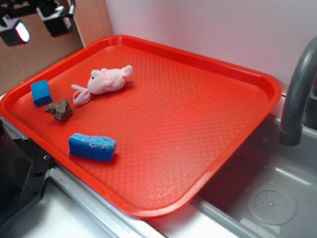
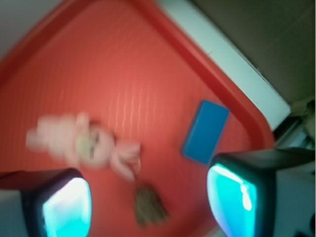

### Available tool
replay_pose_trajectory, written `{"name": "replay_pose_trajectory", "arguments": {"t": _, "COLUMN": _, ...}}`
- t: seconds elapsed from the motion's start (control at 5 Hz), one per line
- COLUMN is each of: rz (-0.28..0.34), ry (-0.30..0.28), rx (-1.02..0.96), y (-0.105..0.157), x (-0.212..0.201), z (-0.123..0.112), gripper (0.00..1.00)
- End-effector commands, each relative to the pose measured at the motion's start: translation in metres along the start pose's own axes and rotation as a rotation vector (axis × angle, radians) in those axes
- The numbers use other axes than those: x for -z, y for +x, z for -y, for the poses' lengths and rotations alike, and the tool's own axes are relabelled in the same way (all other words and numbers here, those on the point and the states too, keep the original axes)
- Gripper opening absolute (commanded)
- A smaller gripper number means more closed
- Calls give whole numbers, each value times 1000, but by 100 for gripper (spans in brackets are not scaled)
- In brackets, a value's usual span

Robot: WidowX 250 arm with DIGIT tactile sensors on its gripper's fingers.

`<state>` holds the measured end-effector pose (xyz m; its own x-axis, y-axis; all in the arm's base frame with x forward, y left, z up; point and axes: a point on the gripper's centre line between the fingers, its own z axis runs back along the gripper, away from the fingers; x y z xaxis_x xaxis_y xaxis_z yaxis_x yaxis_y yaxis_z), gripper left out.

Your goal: Grab the blue block.

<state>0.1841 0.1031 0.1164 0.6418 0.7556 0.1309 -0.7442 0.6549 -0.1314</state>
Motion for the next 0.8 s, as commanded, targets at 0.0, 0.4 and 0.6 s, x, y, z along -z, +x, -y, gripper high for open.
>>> {"name": "replay_pose_trajectory", "arguments": {"t": 0.0, "rz": 53, "ry": 113, "rx": -261, "y": 2, "x": 18, "z": -29, "gripper": 100}}
{"name": "replay_pose_trajectory", "arguments": {"t": 0.4, "rz": 33, "ry": 207, "rx": -107, "y": 11, "x": 51, "z": -65, "gripper": 100}}
{"name": "replay_pose_trajectory", "arguments": {"t": 0.6, "rz": 9, "ry": 213, "rx": -86, "y": 8, "x": 69, "z": -68, "gripper": 100}}
